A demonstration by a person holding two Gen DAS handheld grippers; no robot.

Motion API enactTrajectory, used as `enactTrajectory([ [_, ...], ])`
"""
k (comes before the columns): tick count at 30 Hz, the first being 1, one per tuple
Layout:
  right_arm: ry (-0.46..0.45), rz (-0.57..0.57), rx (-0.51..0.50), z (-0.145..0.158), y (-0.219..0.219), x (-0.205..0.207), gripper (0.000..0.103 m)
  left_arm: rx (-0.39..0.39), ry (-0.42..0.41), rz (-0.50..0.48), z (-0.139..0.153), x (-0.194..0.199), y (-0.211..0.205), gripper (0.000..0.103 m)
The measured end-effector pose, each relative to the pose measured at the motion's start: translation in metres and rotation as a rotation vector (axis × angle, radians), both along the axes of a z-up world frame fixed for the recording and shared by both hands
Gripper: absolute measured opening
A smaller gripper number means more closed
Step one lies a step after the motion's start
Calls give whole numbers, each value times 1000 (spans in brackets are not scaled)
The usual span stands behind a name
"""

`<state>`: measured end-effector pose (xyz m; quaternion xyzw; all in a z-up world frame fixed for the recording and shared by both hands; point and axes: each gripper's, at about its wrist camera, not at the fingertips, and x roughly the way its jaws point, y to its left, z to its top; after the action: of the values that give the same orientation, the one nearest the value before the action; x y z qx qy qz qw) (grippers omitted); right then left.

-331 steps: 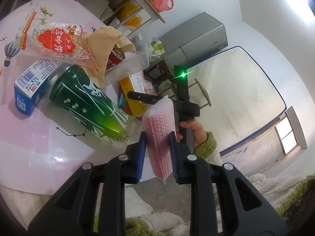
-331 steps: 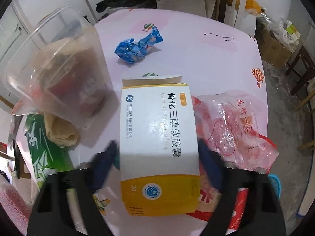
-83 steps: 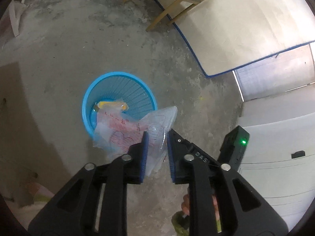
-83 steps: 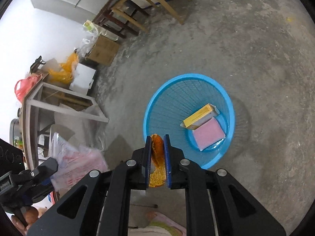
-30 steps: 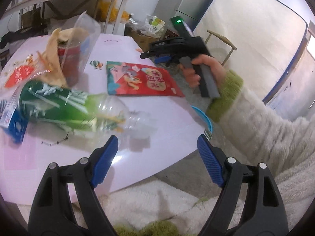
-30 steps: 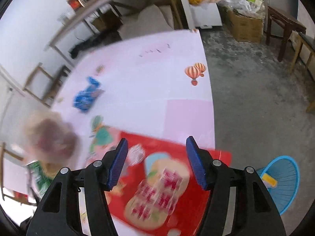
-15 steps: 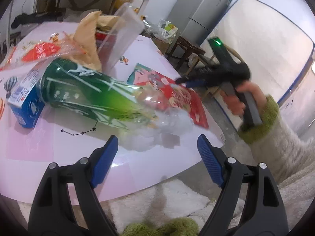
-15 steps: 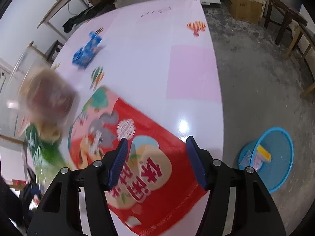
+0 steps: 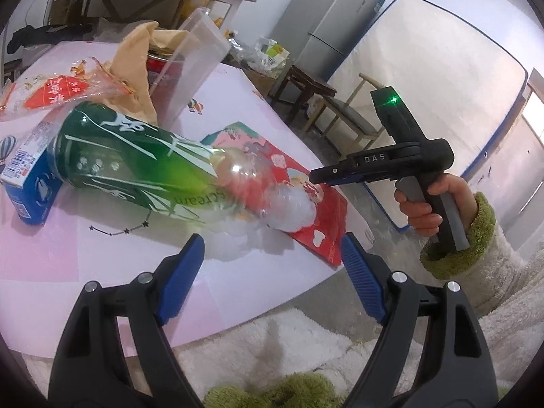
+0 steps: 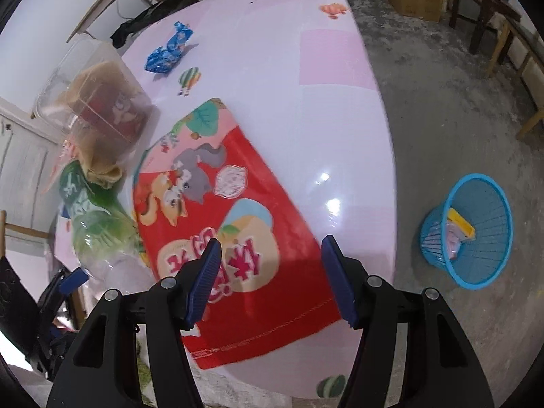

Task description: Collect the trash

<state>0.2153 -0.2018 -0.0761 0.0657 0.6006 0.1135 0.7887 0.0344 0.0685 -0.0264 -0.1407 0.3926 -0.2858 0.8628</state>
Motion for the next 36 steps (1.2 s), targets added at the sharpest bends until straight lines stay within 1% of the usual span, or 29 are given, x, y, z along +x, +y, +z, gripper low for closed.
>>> enactTrajectory([
  [1,0,-3,14,-1,-2,-3,60,0,0,-11,-2,4,0,75],
  [4,-1,-7,31,-3,-5,-7,60,-16,18,-80,-8,-1,-10,72],
  [5,-7,-8,23,-3,-5,-10,56,-24,28,-95,-10,3,-15,69],
  [6,-12,-3,1,-3,-3,-12,49,-31,38,-106,-13,1,-18,65],
  [7,-18,4,-23,-3,-2,-15,46,-43,60,-118,-18,3,-22,62],
  [8,-18,8,-34,-3,-1,-16,42,-49,75,-126,-22,3,-25,54],
  [9,-19,17,-47,-3,0,-19,37,-54,88,-133,-26,8,-28,51],
  [10,-20,27,-65,-3,2,-21,34,-60,100,-139,-30,10,-30,50],
  [12,-31,49,-116,-3,6,-27,22,-67,118,-155,-34,18,-39,42],
  [13,-34,56,-129,-3,7,-30,19,-63,123,-163,-36,22,-43,41],
  [14,-35,67,-144,-3,8,-32,12,-60,125,-169,-37,23,-47,40],
  [15,-34,74,-144,-4,8,-35,9,-56,128,-176,-39,24,-51,39],
  [17,-33,83,-142,-4,8,-41,7,-53,141,-184,-42,27,-58,38],
  [21,-27,81,-138,-3,1,-54,6,-59,170,-201,-49,34,-71,38],
  [29,0,32,-124,-2,-22,-81,6,-38,174,-205,-52,42,-86,38],
  [32,19,14,-87,-3,-30,-90,6,-36,179,-196,-55,45,-86,38],
  [36,3,-9,4,-1,-40,-99,6,-50,202,-191,-60,49,-86,38],
])
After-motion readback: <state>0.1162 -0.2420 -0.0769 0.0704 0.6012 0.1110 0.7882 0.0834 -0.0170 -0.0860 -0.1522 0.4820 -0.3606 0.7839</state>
